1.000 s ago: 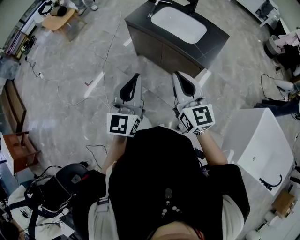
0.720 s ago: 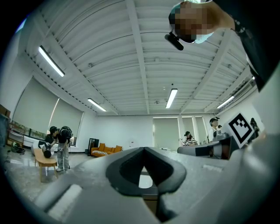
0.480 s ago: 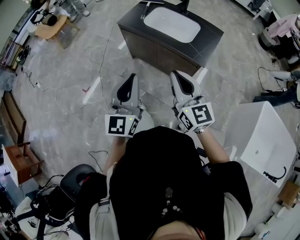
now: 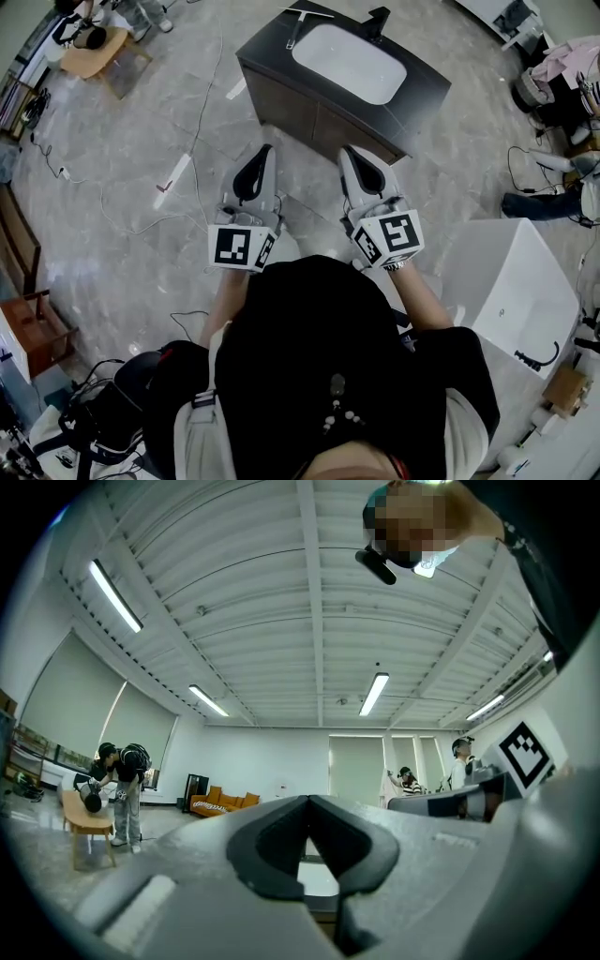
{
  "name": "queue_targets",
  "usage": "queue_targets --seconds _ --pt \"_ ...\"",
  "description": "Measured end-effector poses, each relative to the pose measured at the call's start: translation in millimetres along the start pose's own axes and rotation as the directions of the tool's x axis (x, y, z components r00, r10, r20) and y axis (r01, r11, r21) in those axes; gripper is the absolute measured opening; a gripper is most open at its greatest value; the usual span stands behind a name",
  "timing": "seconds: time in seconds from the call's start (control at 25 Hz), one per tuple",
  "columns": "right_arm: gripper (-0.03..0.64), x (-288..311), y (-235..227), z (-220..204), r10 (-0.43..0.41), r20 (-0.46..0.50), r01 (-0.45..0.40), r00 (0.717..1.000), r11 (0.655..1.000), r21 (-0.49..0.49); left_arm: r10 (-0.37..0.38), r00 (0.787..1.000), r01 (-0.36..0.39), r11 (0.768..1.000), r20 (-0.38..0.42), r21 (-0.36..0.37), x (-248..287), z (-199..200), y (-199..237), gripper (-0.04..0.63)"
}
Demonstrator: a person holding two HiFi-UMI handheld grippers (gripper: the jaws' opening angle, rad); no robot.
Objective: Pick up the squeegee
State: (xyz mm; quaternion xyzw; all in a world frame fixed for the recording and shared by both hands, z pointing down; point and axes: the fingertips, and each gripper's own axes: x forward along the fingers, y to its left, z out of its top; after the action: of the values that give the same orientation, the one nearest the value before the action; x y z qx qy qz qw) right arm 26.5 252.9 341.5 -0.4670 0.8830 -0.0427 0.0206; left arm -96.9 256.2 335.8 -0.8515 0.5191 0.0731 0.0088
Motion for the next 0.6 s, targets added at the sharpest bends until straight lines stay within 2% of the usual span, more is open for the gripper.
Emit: queue_targets --seconds 0.24,0.44,0.6 --pt "0.002 23 -9 0 -0.012 -0.001 0.012 1.0 1.0 0.01 -0.007 1.0 0.007 1.0 -0.009 -0.003 22 -5 18 0.002" --pt "0.002 12 -20 1 -0.024 0.008 0.024 1.0 1.0 0.012 -0.024 1.0 0.024 1.0 -0.001 0.009 30 -3 0 0.002" --pt "0.002 74 -6 -4 -0.051 -0.007 0.051 0.999 0.999 0.002 -0.047 0.999 0.047 0.999 -0.01 -0.01 47 -7 63 0.002"
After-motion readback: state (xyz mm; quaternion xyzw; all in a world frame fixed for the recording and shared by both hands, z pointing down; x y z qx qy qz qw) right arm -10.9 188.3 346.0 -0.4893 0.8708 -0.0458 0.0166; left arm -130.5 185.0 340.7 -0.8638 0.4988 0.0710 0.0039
